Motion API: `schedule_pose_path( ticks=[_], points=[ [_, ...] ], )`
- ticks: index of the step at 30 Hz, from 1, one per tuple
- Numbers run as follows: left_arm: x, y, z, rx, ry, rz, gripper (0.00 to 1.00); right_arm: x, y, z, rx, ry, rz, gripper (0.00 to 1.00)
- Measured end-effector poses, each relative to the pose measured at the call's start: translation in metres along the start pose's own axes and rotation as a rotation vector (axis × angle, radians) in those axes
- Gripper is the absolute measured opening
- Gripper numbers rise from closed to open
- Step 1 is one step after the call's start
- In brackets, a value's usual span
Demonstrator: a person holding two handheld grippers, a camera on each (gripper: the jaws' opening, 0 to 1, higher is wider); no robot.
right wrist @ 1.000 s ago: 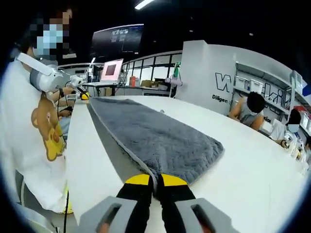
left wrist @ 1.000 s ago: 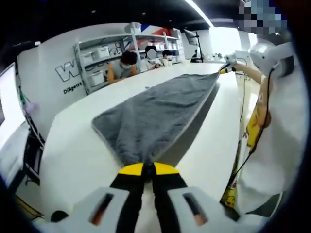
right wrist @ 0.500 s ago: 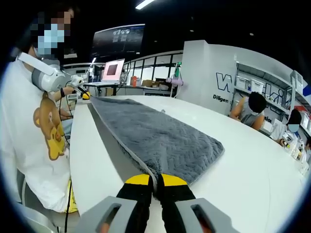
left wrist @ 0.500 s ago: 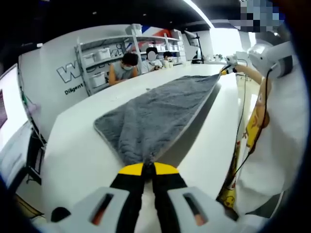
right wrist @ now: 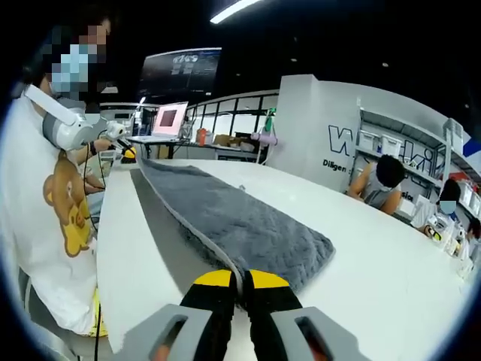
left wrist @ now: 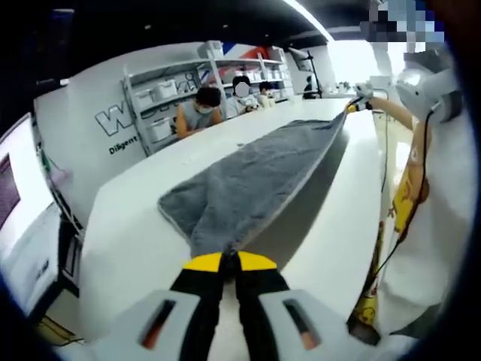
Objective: Fold the towel on the table until its edges align and the towel forms a compact rectangular stack.
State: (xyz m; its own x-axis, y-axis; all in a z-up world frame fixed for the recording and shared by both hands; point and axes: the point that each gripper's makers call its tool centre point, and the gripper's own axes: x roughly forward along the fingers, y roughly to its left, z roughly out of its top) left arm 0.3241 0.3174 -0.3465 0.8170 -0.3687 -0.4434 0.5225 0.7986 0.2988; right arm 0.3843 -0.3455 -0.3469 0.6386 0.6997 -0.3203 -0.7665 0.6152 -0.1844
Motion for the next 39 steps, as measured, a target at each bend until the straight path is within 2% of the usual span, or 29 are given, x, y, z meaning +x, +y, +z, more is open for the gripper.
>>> schedule_pose_path(
  ticks=[7,25,39],
  points=[
    [0.006,0.015,0.014,0.017,-0.015,0.034,0.07,0.006,-0.015,0.014,-0.011,-0.024,-0.019,0.06],
    [0.030,0.042,0.038,0.066,0.004,0.085,0.07,0.021,-0.042,0.024,-0.022,-0.026,-0.062,0.04],
    [0.052,0.059,0.040,0.056,0.025,0.105,0.07,0.036,-0.057,0.028,-0.028,-0.006,-0.073,0.03]
  ],
)
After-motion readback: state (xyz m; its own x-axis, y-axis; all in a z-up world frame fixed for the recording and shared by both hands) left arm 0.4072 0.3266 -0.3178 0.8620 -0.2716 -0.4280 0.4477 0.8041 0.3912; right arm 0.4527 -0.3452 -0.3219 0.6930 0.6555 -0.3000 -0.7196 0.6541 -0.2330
